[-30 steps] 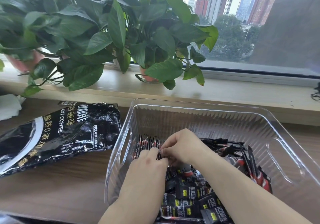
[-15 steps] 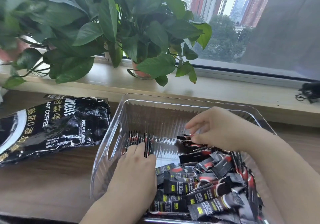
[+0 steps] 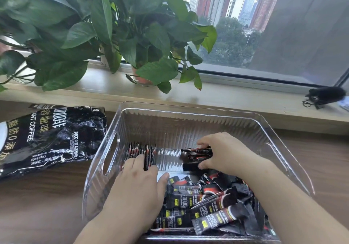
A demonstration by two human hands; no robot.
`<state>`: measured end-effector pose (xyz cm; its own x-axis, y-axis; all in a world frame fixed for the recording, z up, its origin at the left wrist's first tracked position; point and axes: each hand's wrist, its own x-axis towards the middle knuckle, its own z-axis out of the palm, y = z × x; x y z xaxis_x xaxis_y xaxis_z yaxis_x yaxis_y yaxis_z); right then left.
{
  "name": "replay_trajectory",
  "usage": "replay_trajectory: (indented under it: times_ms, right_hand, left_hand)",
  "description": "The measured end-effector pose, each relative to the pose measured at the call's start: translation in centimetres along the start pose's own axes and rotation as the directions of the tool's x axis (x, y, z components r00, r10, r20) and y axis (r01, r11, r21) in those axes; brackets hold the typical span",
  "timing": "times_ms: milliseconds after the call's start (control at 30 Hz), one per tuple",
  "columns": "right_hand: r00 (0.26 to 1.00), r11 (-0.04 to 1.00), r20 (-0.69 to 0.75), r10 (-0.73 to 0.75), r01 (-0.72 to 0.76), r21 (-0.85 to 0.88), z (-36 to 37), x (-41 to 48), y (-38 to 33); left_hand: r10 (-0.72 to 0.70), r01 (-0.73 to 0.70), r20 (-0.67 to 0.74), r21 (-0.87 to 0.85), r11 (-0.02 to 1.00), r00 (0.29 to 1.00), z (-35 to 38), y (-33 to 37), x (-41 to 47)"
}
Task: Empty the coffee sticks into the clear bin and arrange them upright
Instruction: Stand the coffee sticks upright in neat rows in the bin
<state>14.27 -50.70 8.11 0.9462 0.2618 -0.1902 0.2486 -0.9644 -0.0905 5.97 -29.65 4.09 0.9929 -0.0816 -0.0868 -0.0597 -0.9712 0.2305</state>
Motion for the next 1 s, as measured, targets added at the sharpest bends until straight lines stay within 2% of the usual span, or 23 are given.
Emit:
replay_trajectory:
  times_ms: [300, 500, 633, 733, 833, 933, 1000]
  right_hand:
    - [0.997, 0.993, 0.069, -0.045, 0.052, -0.103, -0.1, 0.2, -0.5]
    - [0.993, 0.997, -0.096, -0.074, 0.074, -0.011, -0.2, -0.3, -0.5]
    - [0.974, 0.978, -0.227, -0.011, 0.058, 0.201, -1.0, -1.2, -1.0]
    - [0.951, 0.886, -0.300, 0.075, 0.074, 0.457, -1.7, -2.0, -1.4]
    - [0.941, 0.690, -0.289, 0.178, 0.090, 0.718, -3.1, -3.2, -2.2]
    - [0.949, 0.504, -0.186, 0.256, 0.033, 0.863, -3.9, -3.3, -2.9]
    - [0.962, 0.473, -0.067, 0.266, -0.070, 0.878, -3.7, -2.8, -3.6]
  left_hand:
    - [-0.003, 0.002, 0.015, 0.013, 1.000, 1.000, 0.1, -0.1, 0.0]
    - [0.000, 0.000, 0.010, 0.021, 1.000, 1.000, 0.1, -0.1, 0.0]
    - [-0.001, 0.001, 0.011, 0.020, 1.000, 1.000, 0.2, -0.2, 0.1]
    - [-0.002, 0.002, 0.007, 0.021, 1.000, 1.000, 0.2, -0.2, 0.1]
    - [-0.004, 0.004, 0.001, 0.021, 1.000, 1.000, 0.1, -0.1, 0.0]
    - [-0.001, 0.001, 0.005, 0.018, 1.000, 1.000, 0.0, 0.0, 0.0]
    - [0.001, -0.001, 0.002, 0.019, 1.000, 1.000, 0.0, 0.0, 0.0]
